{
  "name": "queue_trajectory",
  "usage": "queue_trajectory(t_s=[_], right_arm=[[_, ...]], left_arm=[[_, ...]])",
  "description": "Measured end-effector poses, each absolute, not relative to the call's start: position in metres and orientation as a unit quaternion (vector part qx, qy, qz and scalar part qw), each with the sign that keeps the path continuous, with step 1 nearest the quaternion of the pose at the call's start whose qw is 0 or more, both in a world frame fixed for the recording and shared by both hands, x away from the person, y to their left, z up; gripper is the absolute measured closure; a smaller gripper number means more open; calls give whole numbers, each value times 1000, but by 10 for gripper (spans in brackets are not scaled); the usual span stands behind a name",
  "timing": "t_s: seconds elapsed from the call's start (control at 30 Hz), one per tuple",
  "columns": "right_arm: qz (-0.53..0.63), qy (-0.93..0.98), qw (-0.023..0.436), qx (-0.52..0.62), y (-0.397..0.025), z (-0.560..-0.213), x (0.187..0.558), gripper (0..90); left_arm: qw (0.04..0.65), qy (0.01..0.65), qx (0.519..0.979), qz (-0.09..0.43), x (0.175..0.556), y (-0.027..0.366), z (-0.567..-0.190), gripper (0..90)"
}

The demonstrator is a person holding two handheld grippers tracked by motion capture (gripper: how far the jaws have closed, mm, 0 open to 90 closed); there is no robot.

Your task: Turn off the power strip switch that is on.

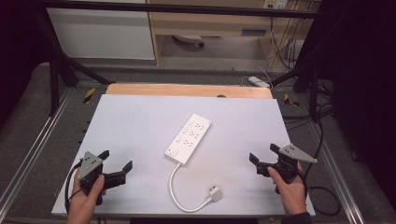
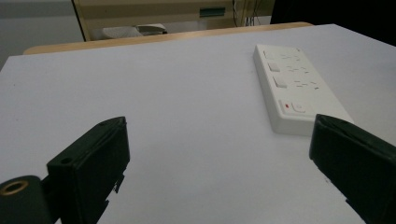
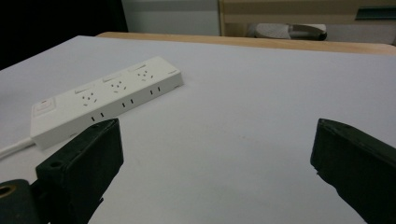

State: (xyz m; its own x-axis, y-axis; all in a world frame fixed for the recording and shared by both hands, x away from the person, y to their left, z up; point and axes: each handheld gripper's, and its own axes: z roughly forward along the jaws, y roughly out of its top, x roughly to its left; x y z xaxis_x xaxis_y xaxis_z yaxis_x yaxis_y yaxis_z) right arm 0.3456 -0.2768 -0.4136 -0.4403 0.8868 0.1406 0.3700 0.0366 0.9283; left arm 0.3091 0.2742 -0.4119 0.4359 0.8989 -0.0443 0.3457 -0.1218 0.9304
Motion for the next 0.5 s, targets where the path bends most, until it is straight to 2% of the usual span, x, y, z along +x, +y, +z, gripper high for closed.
queue_trajectory(t_s=[0.5], right_arm=[[511, 679, 260, 458, -272, -402, 341, 47]], left_arm=[[488, 448, 694, 283, 309, 273, -412, 52]])
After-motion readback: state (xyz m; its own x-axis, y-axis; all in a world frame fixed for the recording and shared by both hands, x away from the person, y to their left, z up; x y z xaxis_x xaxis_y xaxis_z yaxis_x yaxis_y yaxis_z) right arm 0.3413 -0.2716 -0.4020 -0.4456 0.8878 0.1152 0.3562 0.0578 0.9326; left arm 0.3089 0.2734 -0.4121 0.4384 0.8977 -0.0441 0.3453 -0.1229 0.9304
